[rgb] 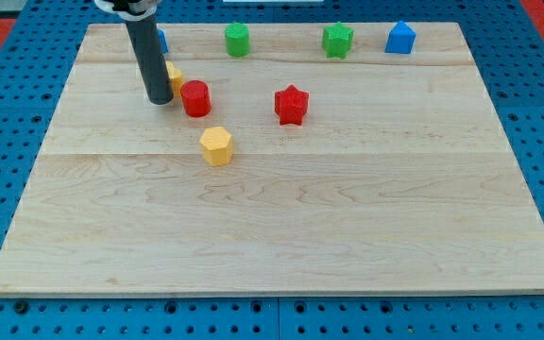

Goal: Place the red circle above the red star

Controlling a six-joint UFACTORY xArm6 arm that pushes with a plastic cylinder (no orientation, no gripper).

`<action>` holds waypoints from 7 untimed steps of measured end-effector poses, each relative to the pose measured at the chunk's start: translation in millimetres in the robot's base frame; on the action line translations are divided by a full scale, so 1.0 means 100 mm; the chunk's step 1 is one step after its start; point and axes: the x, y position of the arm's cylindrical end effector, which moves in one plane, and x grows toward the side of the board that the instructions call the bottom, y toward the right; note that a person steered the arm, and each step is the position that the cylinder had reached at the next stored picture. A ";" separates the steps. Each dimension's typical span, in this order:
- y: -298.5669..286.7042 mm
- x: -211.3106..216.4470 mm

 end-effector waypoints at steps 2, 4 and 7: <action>0.21 0.11; 0.72 -0.14; 1.03 0.11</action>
